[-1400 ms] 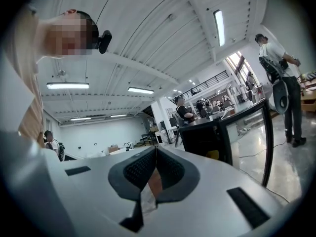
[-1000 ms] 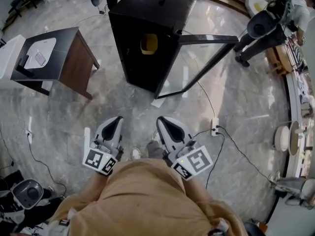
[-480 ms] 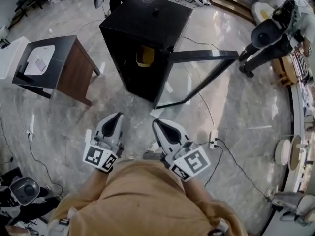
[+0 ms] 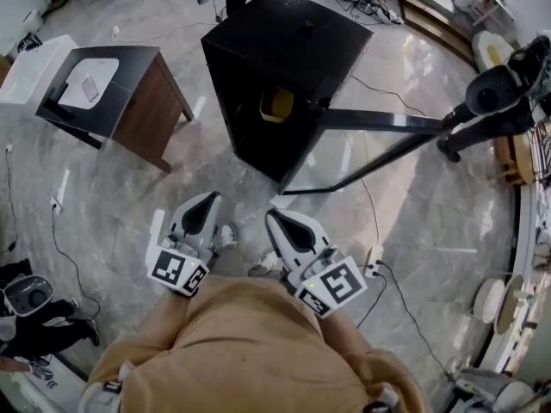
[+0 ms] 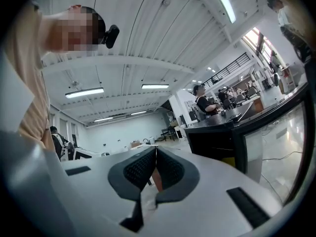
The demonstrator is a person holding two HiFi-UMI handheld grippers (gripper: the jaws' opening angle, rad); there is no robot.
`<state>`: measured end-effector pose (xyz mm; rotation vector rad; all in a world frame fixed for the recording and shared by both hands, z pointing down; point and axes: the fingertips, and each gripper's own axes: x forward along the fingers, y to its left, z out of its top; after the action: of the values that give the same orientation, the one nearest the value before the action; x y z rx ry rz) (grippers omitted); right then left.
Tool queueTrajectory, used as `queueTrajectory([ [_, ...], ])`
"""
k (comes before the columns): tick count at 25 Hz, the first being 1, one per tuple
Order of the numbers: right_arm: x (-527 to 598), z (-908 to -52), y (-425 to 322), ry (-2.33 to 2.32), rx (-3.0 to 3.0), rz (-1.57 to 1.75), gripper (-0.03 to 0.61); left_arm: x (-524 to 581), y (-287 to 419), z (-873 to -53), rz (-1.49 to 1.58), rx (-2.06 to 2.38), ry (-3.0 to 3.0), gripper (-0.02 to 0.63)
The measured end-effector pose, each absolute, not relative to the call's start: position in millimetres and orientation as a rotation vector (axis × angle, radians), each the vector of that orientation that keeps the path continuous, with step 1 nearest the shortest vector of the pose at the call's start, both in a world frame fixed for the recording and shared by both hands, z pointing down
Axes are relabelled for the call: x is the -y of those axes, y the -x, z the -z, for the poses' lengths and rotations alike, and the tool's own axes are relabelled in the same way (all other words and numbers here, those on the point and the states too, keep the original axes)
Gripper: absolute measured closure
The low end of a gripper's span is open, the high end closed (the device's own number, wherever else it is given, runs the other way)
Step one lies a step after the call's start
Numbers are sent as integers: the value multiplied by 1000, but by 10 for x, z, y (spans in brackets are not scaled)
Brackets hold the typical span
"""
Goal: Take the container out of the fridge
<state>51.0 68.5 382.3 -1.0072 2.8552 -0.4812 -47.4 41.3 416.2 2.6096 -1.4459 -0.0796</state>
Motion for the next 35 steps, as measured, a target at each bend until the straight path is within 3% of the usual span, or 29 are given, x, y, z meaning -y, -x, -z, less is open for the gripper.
queueTrajectory([
  [6,-534,-3844,-407,1061,-2844,475,578,-171,630,-4278,8,1438,-2659,612],
  [17,-222,-3897,-247,1184,-2804,496,578,613,611,-4775,-447,1276,-2839,603],
  [23,-67,-3973,-221,1254,-2779,531,578,943,514,-4930,-583,1236,-2893,511],
  [35,237,-4069,-217,1351,-2717,562,578,1352,294,-5297,-787,1057,-2966,483],
])
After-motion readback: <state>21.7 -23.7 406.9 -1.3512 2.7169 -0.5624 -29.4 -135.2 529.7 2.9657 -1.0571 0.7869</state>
